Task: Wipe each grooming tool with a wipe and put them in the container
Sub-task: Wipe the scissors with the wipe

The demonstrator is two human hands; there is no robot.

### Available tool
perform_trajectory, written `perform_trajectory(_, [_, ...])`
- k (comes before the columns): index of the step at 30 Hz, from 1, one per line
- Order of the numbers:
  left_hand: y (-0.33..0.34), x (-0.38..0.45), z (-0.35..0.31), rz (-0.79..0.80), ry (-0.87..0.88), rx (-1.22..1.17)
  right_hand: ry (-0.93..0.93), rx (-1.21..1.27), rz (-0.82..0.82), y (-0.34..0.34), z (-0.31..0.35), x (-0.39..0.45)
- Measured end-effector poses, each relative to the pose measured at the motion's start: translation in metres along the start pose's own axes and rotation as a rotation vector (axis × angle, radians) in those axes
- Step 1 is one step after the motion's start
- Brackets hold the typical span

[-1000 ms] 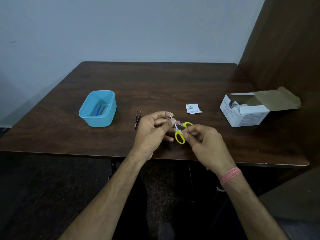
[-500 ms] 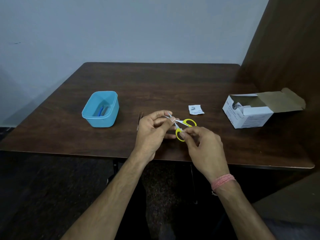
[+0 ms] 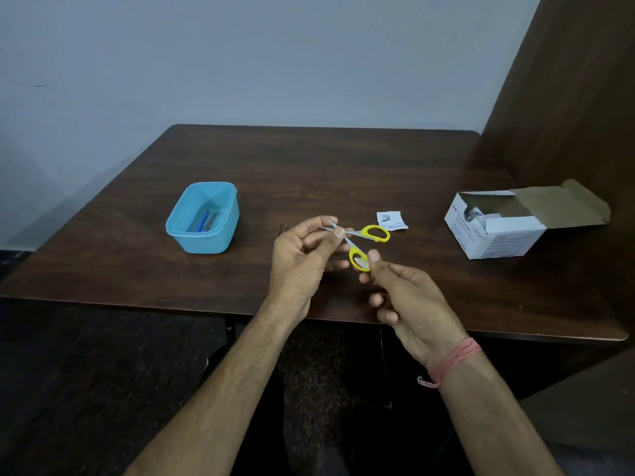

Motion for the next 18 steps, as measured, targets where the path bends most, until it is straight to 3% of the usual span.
perform_trajectory(12, [0.0015, -0.0035, -0.0024, 0.011, 0.009, -0.066, 0.149, 0.167, -0.005, 0.0026, 0.0031, 0.0003])
perform_trajectory(18, [0.0022, -0.0026, -0.002, 0.014, 0.027, -0.066, 0.12, 0.245, -0.053, -0.0008, 0.0013, 0.0076])
Point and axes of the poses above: each hand's wrist, its own x-axis towards the middle knuckle, its own y-axis out of the palm, z = x × y, the point moved 9 cm from there along x, towards the middle knuckle
